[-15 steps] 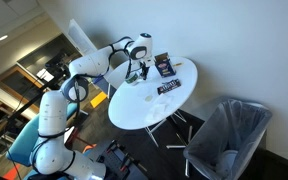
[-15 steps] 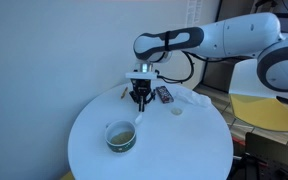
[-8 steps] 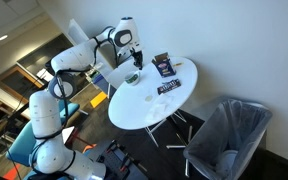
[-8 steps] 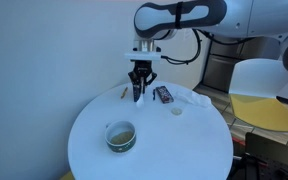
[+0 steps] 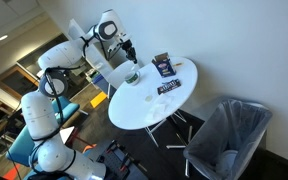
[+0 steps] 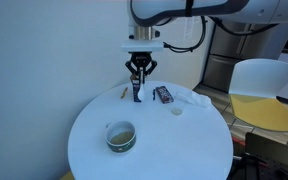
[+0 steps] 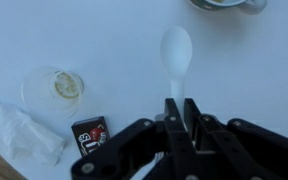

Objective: Put some of the things in the cup on the spoon

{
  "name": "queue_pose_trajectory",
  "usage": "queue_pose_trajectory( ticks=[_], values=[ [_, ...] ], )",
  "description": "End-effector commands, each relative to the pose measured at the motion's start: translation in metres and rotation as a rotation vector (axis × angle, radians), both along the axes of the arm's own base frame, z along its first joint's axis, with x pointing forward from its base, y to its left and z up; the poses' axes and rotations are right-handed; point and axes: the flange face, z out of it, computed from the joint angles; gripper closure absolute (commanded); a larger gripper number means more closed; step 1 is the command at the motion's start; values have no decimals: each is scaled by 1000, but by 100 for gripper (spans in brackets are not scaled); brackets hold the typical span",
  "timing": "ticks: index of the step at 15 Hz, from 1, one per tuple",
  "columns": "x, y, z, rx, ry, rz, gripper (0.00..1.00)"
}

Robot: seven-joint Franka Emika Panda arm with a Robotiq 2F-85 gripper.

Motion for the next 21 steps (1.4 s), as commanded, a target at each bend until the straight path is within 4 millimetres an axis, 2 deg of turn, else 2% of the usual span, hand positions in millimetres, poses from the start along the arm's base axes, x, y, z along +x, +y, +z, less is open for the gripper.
queue_pose_trajectory(
  ticks=[1, 6, 11, 17, 21],
  values=[
    [-1, 36, -4, -86, -54, 62, 97],
    [7, 86, -15, -144, -152, 150, 97],
    [11, 120, -28, -195, -269, 233, 97],
    [4, 146, -49, -192, -323, 299, 97],
    [-1, 153, -57, -179, -319, 327, 97]
  ],
)
